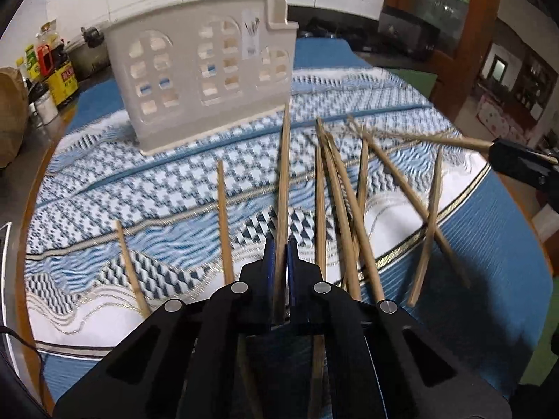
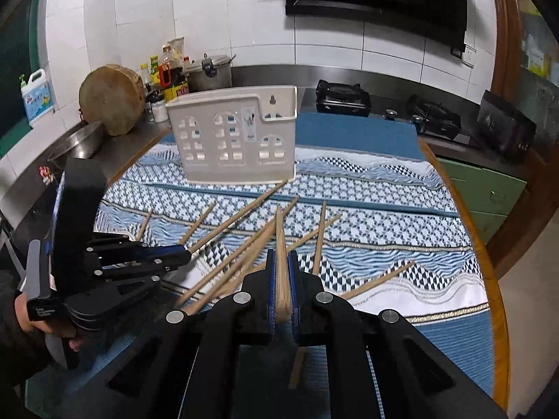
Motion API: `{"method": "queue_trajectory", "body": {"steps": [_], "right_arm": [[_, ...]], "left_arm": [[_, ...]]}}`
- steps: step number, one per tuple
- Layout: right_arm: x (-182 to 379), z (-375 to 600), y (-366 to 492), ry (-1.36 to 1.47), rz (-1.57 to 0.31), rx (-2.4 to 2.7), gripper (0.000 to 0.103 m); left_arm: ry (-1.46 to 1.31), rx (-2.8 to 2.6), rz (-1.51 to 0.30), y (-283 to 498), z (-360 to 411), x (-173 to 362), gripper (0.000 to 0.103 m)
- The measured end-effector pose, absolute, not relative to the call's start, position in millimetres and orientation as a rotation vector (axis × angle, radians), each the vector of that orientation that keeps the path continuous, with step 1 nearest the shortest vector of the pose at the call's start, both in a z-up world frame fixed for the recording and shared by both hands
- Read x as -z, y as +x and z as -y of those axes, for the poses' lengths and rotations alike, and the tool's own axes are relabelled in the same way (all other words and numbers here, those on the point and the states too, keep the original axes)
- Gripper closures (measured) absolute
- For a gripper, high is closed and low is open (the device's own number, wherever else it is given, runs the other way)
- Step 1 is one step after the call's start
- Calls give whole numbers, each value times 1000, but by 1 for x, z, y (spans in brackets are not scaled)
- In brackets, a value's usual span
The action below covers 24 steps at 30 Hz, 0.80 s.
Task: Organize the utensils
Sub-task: 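Lift both held chopsticks and carry them over the white utensil holder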
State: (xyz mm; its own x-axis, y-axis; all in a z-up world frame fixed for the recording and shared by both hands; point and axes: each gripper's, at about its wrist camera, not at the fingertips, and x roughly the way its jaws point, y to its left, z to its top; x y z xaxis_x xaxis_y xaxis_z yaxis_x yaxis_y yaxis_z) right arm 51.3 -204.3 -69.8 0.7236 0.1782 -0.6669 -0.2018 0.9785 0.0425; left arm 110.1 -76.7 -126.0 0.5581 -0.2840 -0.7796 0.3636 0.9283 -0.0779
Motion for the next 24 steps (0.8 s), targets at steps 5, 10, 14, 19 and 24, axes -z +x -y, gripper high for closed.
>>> {"method": "queue_trajectory", "body": {"steps": [5, 10, 14, 19, 24], "right_arm": [[56, 210, 55, -28, -692, -211, 96], [40, 212, 60, -34, -654, -229, 96], [24, 210, 68, -60, -619, -251, 96], [4, 208, 82, -104, -583, -283, 96], [-16, 206, 96, -174, -539, -295, 96]], "left_arm": [[85, 388, -839, 104, 71, 101, 97], [57, 385, -765, 100, 63, 71, 98], [41, 382, -715, 103, 53, 50, 98], [17, 383, -687, 112, 42, 30, 98], [5, 394, -661, 122, 34, 4, 98]]}}
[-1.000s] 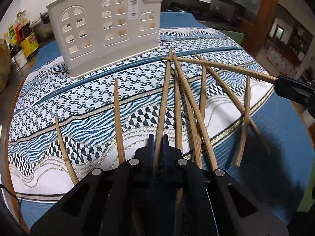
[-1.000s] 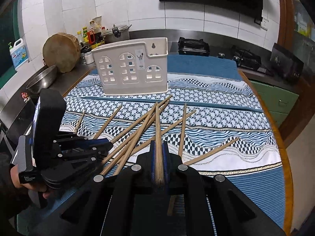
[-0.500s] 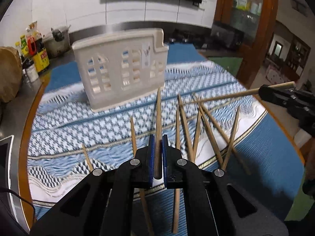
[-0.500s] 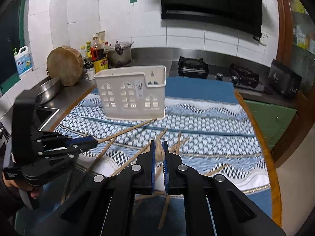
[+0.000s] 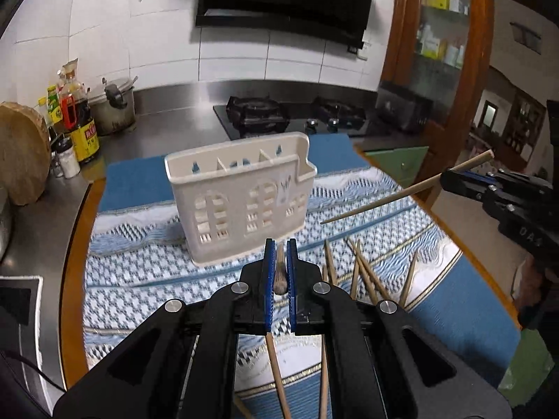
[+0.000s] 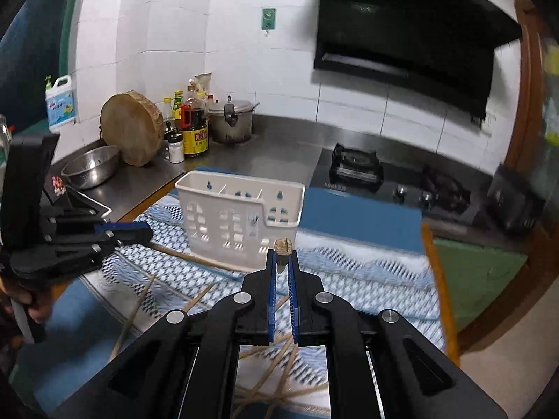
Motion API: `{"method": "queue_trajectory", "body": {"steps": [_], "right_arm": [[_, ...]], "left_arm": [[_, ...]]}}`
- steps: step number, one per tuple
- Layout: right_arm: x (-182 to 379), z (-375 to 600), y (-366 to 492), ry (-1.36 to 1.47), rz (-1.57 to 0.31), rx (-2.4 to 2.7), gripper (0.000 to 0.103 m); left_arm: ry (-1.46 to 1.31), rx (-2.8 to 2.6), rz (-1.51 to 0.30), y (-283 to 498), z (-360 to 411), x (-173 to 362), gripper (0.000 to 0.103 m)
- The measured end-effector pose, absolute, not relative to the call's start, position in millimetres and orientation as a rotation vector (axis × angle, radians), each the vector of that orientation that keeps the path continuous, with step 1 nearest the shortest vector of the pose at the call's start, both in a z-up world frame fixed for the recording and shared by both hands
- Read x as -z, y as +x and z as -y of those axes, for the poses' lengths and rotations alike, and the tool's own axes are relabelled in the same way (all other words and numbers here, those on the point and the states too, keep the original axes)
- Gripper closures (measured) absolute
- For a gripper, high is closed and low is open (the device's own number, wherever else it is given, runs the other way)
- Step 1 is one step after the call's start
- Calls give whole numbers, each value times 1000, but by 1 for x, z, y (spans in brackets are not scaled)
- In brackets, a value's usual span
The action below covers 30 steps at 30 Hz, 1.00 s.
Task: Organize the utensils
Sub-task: 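Lift both held chopsticks and carry them over the white utensil holder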
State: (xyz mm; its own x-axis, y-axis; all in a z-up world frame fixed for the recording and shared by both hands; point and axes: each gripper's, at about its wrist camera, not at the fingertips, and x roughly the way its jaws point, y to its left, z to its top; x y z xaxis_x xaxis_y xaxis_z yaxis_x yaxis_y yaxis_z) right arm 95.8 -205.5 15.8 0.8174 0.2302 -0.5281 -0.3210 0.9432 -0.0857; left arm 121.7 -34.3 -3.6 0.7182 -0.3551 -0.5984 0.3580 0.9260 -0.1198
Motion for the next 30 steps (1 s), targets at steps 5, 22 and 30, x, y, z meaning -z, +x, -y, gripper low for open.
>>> {"method": "queue_trajectory", "body": {"steps": [5, 22, 30], "right_arm": [[-20, 200, 105, -210, -521, -297, 96], [-9, 193, 122, -185, -558, -331, 96], [-23, 192, 130, -165, -562, -365, 96]], "left_arm": [[23, 399, -618, 125, 29, -22, 98], [17, 331, -581, 100, 7, -46, 98], [31, 297, -549, 86, 1, -67, 98]]}}
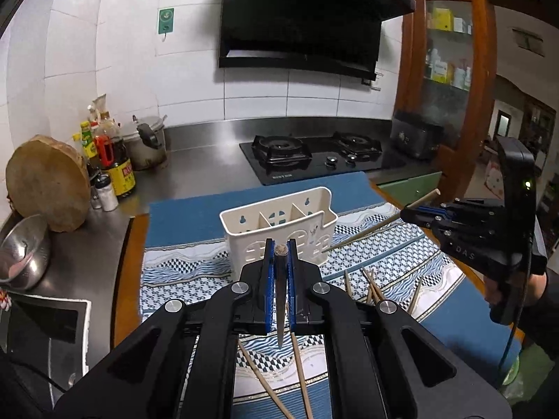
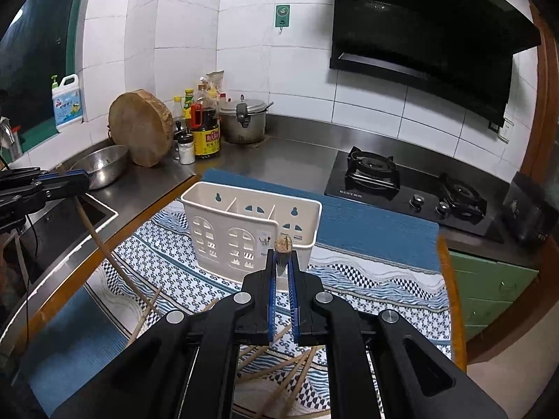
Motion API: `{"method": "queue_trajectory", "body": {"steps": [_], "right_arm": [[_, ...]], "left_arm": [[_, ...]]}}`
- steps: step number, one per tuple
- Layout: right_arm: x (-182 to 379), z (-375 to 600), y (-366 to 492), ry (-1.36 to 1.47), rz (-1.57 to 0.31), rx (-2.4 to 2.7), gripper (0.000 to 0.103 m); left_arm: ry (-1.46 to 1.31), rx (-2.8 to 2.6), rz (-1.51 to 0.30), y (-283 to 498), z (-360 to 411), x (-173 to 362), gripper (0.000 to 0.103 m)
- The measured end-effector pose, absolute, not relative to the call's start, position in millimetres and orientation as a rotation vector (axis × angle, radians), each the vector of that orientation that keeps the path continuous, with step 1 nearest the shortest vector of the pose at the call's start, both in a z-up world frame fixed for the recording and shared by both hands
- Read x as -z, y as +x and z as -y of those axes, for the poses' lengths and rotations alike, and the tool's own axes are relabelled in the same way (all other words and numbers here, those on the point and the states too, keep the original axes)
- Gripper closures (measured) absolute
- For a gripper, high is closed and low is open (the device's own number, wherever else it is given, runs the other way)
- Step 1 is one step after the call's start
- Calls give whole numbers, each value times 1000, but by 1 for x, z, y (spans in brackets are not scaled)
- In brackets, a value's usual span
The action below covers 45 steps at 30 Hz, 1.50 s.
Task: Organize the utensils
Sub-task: 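Lift both held chopsticks and carry them over the white utensil holder, then open both grippers to drop the chopsticks into the holder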
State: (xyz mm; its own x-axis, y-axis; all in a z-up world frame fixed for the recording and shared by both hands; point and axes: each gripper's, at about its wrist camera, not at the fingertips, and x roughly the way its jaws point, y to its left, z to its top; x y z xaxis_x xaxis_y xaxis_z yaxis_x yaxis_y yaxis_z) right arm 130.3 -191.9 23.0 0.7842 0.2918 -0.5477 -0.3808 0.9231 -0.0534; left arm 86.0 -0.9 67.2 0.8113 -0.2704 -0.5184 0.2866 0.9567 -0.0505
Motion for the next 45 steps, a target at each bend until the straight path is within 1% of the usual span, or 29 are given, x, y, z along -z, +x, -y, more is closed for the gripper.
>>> {"method": "queue_trajectory", "body": {"steps": [7, 11, 18, 22, 25, 33, 39, 40, 45], "right_arm": [[-48, 195, 131, -174, -539, -393, 96], [-67, 202, 137, -154, -535, -412, 96], [-109, 217, 157, -96, -521, -425, 96], [-125, 216, 175, -100, -522, -412, 96], [-121, 213, 188, -97, -547, -405, 96], [-90, 204, 212, -66, -615, -415, 96], [-66, 197, 230, -65, -675, -416, 96], [-63, 196, 232, -68, -680, -416, 96], [-52, 195, 237, -53, -688, -411, 95]], "left_arm": [[31, 295, -527, 82, 1, -86, 98], [41, 302, -492, 88, 0, -112, 98], [64, 293, -391, 119, -2, -164, 98], [66, 287, -349, 143, -1, -182, 98], [56, 277, -350, 166, 1, -180, 98], [6, 267, -444, 216, -2, -139, 98], [-12, 273, -518, 229, -9, -110, 98], [-14, 268, -521, 229, -10, -108, 96], [-29, 254, -546, 227, -17, -100, 95]]}}
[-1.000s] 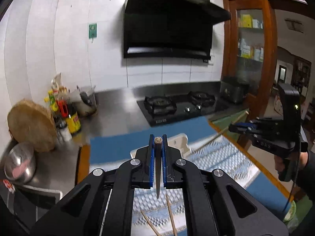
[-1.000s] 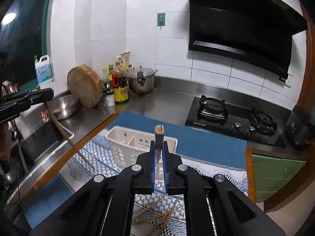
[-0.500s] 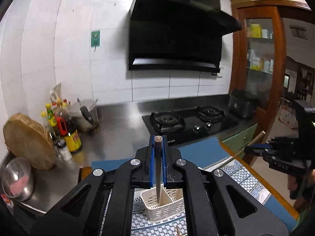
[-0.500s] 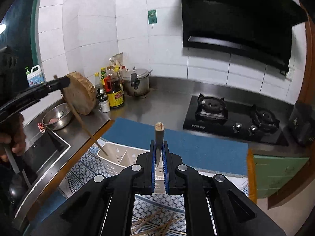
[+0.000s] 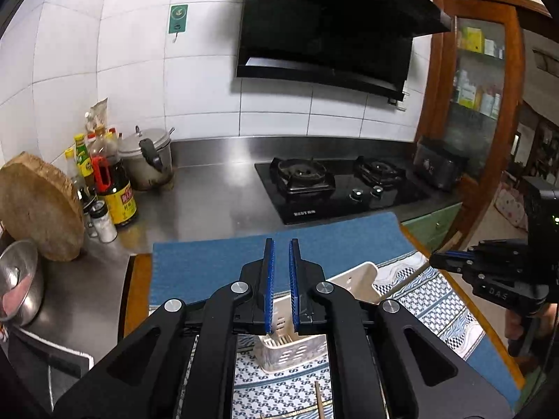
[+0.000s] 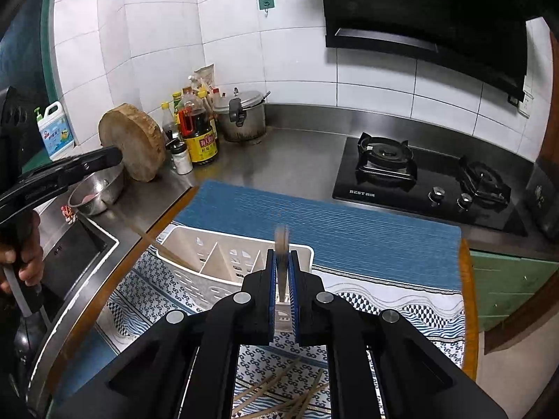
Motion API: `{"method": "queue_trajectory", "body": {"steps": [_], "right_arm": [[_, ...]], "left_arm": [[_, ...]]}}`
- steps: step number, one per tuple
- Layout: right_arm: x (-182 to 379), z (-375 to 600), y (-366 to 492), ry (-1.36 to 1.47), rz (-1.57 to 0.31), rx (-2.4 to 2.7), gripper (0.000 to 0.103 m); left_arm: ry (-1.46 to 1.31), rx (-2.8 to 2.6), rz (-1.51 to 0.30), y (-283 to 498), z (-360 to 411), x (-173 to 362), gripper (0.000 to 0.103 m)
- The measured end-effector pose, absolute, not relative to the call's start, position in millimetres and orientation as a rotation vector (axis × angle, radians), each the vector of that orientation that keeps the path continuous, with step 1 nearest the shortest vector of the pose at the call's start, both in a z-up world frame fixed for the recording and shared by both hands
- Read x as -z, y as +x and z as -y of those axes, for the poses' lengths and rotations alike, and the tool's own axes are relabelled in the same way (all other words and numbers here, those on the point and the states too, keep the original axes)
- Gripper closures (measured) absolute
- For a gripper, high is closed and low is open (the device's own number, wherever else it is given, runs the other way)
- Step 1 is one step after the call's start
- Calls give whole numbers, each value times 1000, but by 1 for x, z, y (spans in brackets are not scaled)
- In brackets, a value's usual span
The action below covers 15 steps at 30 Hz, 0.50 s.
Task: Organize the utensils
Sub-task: 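Open both grippers to drop the chopsticks into the holder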
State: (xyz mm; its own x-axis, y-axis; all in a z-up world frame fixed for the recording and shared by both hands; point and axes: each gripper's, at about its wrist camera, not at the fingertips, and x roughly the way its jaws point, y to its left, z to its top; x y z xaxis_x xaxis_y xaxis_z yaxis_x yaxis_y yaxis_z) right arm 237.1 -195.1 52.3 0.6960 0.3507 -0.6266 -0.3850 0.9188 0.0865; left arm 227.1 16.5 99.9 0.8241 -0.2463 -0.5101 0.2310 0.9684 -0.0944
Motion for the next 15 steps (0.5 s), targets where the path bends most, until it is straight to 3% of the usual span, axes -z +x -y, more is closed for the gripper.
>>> {"method": "queue_trajectory", "body": {"steps": [3, 5, 7, 15], "right_arm": [[-54, 200, 230, -42, -671, -404, 90], [-58, 204, 220, -39, -650, -399, 84], [-60, 209, 210, -37, -638, -393, 83], [-30, 234, 147, 27, -655, -357, 82]], "left_arm": [[-40, 245, -549, 222, -21, -101, 93], [-45, 236, -542, 214, -24, -103, 86], [-46, 224, -526, 204, -26, -105, 73], [-71, 232, -546, 155, -28, -81, 61]]}}
